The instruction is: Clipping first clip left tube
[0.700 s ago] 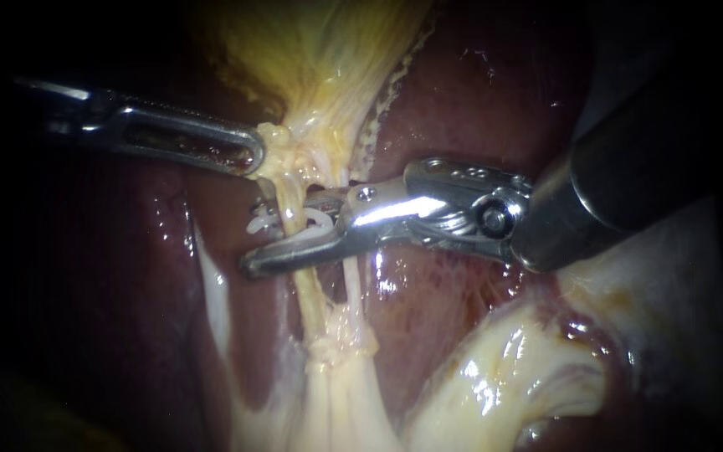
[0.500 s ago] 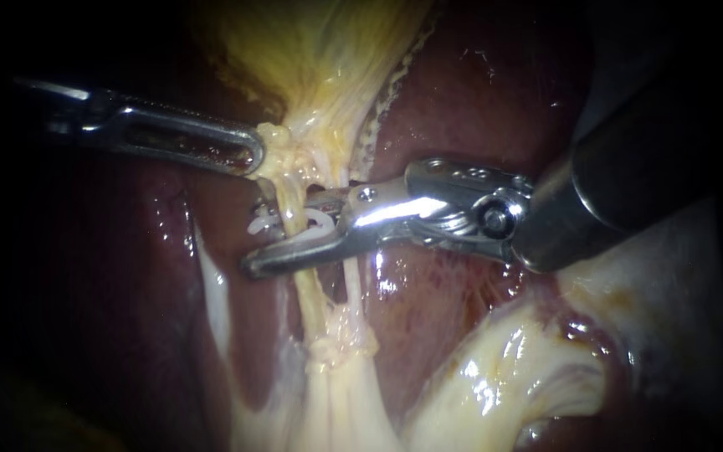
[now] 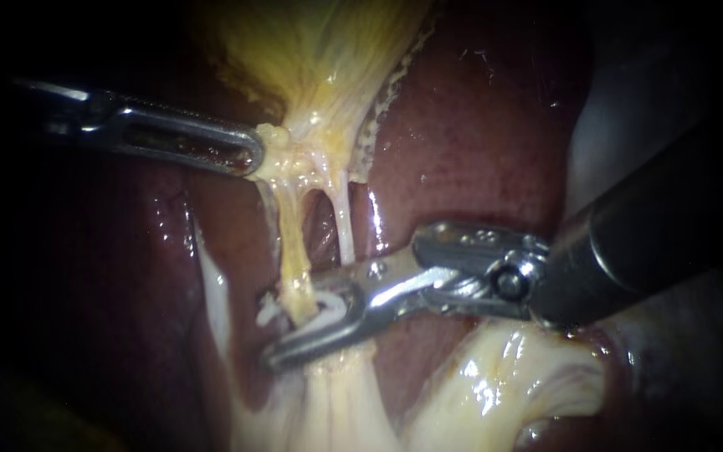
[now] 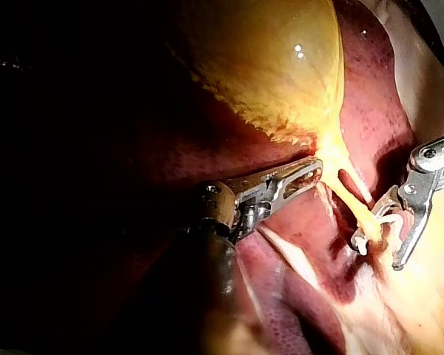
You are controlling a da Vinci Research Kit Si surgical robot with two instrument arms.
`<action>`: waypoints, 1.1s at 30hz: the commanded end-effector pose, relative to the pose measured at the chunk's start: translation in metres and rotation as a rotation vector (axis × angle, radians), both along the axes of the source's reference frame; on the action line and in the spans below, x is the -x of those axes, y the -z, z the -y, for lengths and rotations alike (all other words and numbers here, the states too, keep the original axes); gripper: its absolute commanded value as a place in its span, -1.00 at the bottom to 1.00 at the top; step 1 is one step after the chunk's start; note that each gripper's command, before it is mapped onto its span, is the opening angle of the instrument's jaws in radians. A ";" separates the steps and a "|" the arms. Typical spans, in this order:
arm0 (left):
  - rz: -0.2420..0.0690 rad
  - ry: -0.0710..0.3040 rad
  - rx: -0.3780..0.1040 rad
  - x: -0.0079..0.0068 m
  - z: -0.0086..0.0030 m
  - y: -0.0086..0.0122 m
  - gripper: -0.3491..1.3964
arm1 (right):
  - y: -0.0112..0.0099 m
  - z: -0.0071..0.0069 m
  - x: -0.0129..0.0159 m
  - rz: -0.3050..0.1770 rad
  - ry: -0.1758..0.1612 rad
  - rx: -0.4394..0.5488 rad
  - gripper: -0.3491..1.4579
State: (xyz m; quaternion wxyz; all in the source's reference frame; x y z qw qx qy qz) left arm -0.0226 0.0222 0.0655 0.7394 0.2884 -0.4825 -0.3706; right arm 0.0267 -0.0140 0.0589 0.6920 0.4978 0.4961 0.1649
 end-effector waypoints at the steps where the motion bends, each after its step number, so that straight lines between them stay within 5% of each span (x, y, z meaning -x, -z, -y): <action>1: 0.000 0.000 0.000 0.0000 0.0000 0.0000 -1.00 | -0.0001 0.0003 0.0000 -0.006 0.014 0.001 -0.17; 9: 0.000 0.000 0.000 0.0000 0.0000 0.0001 -1.00 | -0.0004 0.0003 -0.0002 -0.009 0.013 0.010 -0.28; 17: 0.000 0.000 0.000 0.0000 0.0000 0.0000 -1.00 | -0.0009 -0.0003 0.0000 0.004 0.012 -0.011 -1.00; 33: 0.000 0.001 0.000 0.0000 0.0001 0.0001 -1.00 | -0.0014 -0.0006 0.0004 0.003 0.014 -0.010 -1.00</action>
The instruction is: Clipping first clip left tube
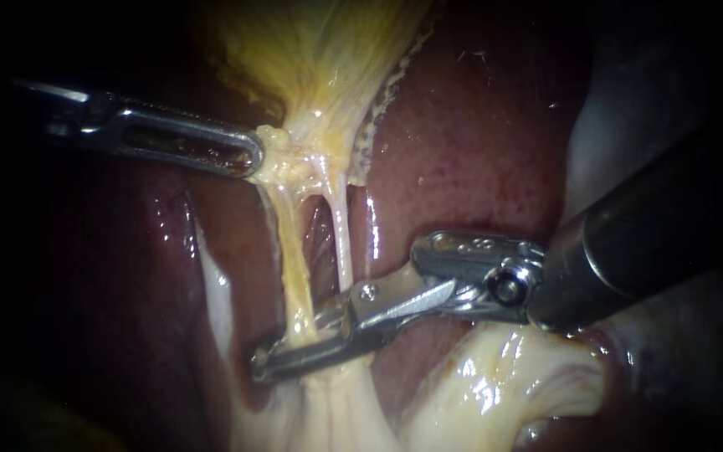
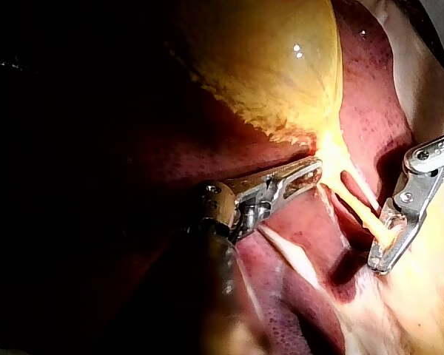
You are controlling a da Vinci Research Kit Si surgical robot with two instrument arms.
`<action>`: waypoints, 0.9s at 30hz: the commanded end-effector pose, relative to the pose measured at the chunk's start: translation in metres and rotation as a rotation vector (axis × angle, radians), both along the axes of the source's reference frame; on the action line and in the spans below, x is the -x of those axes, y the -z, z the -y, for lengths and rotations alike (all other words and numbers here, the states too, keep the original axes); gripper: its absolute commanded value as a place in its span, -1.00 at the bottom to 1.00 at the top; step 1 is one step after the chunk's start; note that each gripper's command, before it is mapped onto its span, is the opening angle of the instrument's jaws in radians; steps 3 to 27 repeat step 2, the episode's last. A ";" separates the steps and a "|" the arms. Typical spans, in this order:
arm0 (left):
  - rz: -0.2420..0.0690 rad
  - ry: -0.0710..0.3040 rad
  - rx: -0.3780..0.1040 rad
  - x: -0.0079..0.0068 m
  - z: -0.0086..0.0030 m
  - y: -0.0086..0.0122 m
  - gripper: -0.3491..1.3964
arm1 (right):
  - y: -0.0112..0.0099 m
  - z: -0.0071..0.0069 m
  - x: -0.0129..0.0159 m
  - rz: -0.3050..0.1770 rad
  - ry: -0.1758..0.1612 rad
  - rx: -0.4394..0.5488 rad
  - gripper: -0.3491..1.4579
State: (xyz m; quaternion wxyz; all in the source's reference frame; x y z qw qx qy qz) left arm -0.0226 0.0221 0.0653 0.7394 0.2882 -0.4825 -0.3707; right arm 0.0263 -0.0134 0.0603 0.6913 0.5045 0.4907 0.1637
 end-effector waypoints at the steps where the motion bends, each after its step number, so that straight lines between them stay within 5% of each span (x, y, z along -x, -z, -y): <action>1: 0.000 0.000 0.000 0.0000 0.0000 0.0000 -1.00 | 0.0000 0.0000 0.0000 0.000 0.000 0.000 -1.00; 27: 0.000 0.000 0.000 0.0000 0.0000 0.0000 -1.00 | 0.0000 0.0000 0.0000 0.000 0.000 0.000 -1.00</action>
